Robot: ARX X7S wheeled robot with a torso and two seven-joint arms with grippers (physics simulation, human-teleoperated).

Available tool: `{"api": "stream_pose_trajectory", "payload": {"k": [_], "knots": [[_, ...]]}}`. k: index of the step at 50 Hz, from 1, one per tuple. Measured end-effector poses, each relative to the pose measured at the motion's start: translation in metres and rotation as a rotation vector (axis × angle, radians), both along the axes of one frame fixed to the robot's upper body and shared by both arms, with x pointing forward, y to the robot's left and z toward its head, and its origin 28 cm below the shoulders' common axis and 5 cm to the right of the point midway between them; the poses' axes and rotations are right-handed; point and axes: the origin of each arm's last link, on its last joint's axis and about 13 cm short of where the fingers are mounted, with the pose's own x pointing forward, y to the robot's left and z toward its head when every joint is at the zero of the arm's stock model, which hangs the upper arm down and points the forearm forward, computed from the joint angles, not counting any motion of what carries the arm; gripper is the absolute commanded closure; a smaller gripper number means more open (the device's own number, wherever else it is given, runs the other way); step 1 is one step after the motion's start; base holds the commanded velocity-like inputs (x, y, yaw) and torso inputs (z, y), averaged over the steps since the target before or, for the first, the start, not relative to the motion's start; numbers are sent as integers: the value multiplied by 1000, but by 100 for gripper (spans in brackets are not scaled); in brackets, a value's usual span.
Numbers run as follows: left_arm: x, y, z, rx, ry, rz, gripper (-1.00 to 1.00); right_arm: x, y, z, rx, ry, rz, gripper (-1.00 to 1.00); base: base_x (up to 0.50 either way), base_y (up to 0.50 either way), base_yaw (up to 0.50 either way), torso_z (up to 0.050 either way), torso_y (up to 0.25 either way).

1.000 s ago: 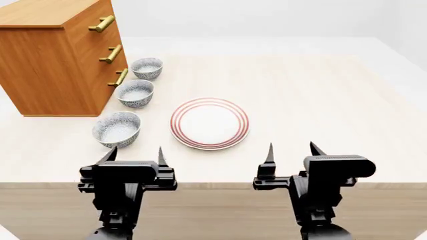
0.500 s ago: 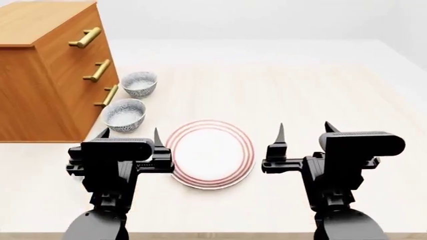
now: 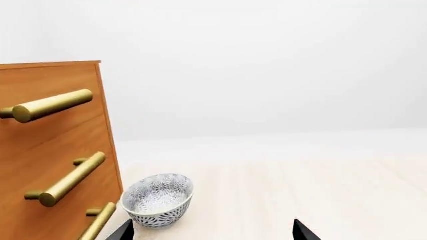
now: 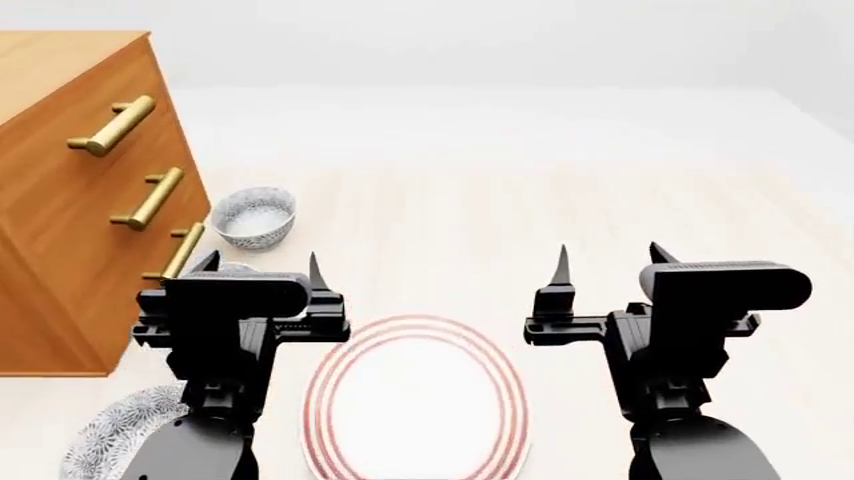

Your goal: Put the bowl in the middle on the plate.

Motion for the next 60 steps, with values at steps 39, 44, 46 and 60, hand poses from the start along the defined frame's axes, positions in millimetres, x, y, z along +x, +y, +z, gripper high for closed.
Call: {"api": "stream_pose_trajectory", "payload": {"k": [39, 44, 46, 60], "knots": [[56, -8, 95, 107, 601, -46, -100, -1, -3, 5, -12, -24, -14, -100, 90, 0, 0, 0, 0], [56, -6, 102, 146, 671, -58, -100, -2, -3, 6, -14, -29, -17, -100, 0, 0, 0, 0, 0], [57, -5, 104, 156, 693, -59, -100, -2, -3, 7, -14, -30, -17, -100, 0, 0, 0, 0, 0], [68, 2, 104, 166, 800, -21, -100, -3, -3, 6, -15, -34, -18, -100, 0, 0, 0, 0, 0]]}}
